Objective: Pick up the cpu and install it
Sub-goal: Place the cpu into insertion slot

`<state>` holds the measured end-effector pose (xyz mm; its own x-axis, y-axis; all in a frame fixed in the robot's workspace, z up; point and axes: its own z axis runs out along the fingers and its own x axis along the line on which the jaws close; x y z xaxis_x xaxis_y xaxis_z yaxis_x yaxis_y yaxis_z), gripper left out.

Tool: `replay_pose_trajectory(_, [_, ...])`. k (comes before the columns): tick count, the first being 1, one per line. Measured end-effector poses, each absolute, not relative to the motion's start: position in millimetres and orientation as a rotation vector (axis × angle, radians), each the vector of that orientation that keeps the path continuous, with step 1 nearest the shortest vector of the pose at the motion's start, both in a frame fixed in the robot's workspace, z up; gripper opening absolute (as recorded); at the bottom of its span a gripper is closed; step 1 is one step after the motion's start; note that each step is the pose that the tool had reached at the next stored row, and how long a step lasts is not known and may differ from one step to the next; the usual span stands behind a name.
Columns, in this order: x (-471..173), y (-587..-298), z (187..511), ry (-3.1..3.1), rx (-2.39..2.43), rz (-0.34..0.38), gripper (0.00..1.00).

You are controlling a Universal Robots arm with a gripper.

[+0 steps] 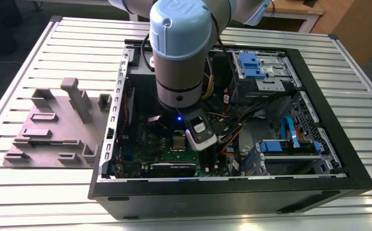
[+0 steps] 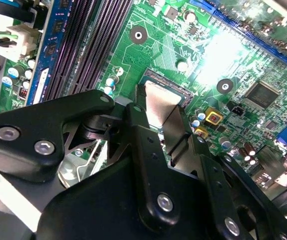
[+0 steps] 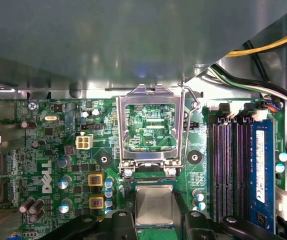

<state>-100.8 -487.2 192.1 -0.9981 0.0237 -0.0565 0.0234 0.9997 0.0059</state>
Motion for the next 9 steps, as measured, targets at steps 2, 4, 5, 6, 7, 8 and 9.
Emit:
replay_pose_trajectory(2, [-100.6, -487.2, 193.1, 3.086, 0.037, 0.008, 0.39])
replay_pose_trajectory(4, [-100.1, -487.3, 194.5, 3.087, 0.037, 0.007, 0.39])
replay_pose_trajectory(5, [-99.9, -487.2, 195.1, 3.088, 0.037, 0.006, 0.39])
replay_pose_trajectory(6, [-99.7, -487.2, 195.5, 3.088, 0.037, 0.006, 0.39])
replay_pose_trajectory(7, [-99.6, -487.3, 195.9, 3.088, 0.037, 0.005, 0.39])
replay_pose_trajectory(8, [-99.5, -487.3, 196.1, 3.088, 0.037, 0.005, 0.39])
replay_pose_trajectory(9, [-99.5, -487.3, 196.1, 3.088, 0.037, 0.005, 0.39])
